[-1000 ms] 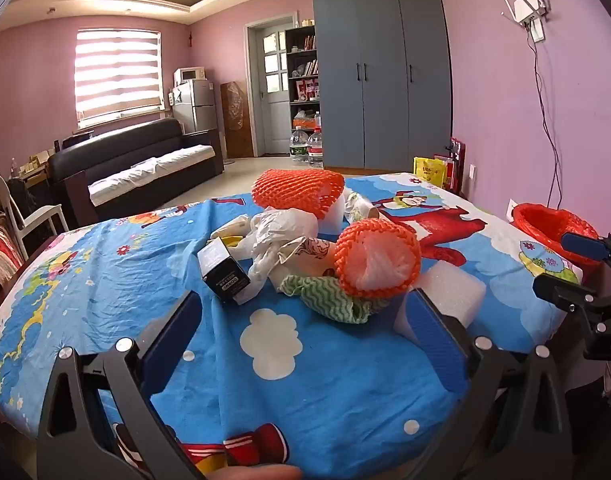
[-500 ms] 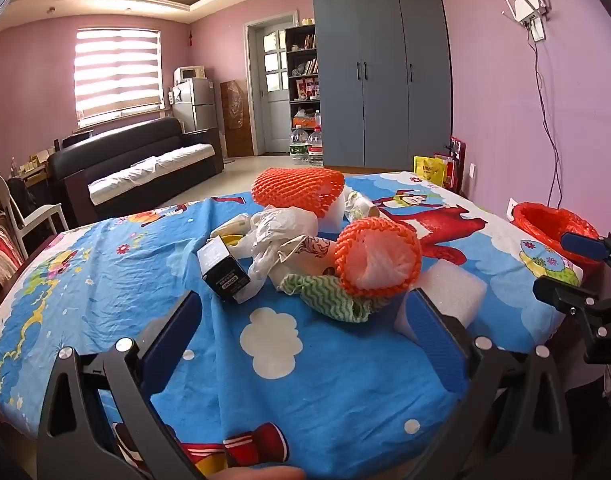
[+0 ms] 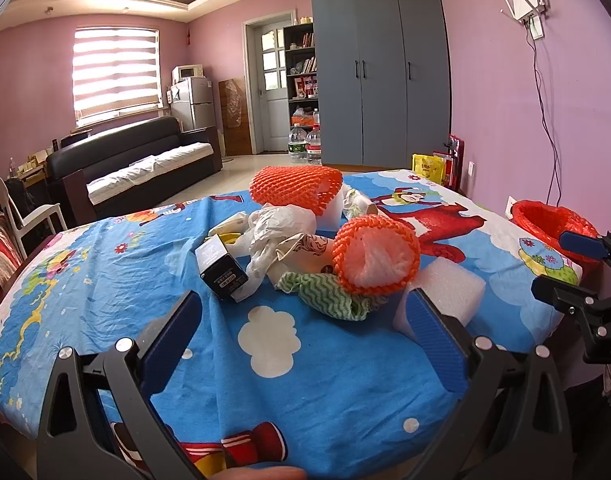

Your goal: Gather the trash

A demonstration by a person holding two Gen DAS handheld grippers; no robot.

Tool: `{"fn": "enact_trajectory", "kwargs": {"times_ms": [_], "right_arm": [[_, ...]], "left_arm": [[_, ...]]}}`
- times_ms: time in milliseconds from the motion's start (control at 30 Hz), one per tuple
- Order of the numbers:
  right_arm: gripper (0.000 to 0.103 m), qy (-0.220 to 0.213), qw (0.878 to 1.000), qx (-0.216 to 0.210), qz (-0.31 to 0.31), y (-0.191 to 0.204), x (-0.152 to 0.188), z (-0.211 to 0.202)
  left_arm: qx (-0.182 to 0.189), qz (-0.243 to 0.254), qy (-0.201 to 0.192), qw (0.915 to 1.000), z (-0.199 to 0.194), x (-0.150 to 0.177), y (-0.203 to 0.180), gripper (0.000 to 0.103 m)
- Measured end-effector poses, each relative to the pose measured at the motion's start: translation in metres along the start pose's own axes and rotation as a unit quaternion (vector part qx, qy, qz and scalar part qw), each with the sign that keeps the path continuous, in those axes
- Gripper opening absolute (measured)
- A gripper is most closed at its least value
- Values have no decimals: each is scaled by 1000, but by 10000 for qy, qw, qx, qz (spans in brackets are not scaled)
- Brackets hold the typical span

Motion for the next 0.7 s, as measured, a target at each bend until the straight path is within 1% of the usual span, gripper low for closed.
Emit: {"fn": "enact_trajectory", "kwargs": {"times_ms": [700], "right_arm": [[85, 8, 10000, -5, 11, 0, 0, 0]], "left_arm": [[7, 0, 7, 10000, -2, 4, 0, 99]]}}
Point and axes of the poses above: each gripper's, at about its wrist camera, not at the fingertips, and z roughly the way its jaws point, y to its left, x to its underside, the point moved 3 cm from there along z, roughly the way its jaws point, and after that the axes turned 2 degrees about x, right-handed, at the moved point
